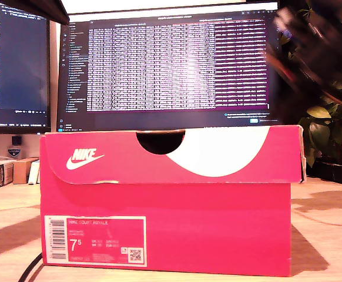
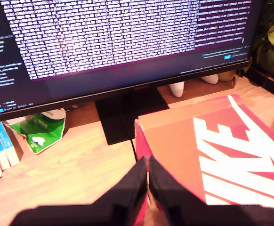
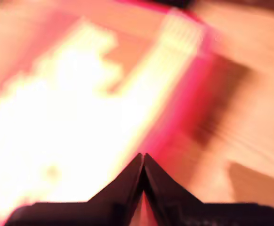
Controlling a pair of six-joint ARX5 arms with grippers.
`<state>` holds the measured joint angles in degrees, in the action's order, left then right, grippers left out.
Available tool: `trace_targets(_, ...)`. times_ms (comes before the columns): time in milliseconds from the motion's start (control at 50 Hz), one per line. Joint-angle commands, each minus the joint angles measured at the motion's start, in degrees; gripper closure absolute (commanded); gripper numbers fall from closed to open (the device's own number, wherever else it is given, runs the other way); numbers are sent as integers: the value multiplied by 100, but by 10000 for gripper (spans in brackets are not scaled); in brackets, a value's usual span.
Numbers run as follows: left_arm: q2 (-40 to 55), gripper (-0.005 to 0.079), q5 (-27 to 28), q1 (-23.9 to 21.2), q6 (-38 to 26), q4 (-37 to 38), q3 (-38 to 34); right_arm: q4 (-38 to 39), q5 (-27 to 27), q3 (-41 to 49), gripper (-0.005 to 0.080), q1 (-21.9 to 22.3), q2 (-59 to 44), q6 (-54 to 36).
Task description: Close the red shoebox by pushing the lid with your left arm and holding the box in place with your right arm
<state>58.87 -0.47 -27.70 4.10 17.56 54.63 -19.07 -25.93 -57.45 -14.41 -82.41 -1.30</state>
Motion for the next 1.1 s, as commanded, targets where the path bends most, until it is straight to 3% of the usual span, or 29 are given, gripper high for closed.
trace_targets(0,-39,761,4,-4,-4,-35,-28,-39,-68,39,765,-157,-7,90)
trace_targets(200,-39,761,129,-4,-4,-33,-28,-260,-11,39,765,-468,-129,85)
trace_targets(360,-39,761,151,-4,-4,59,-28,-723,424,39,765,-546,-413,-181)
trace_targets(500,-39,761,151,-4,-2,199,-28,-940,404,39,765,-546,-728,-431)
trace_targets(820,-168,761,155,15,-11,216,-28,66,463,39,765,-595,-144,-452)
trace_targets(960,-361,761,293,127,-122,219,-28,389,927,39,765,-592,385,-457)
trace_targets(1080,-533,761,787,439,-337,225,-28,566,1491,39,765,-573,833,-481)
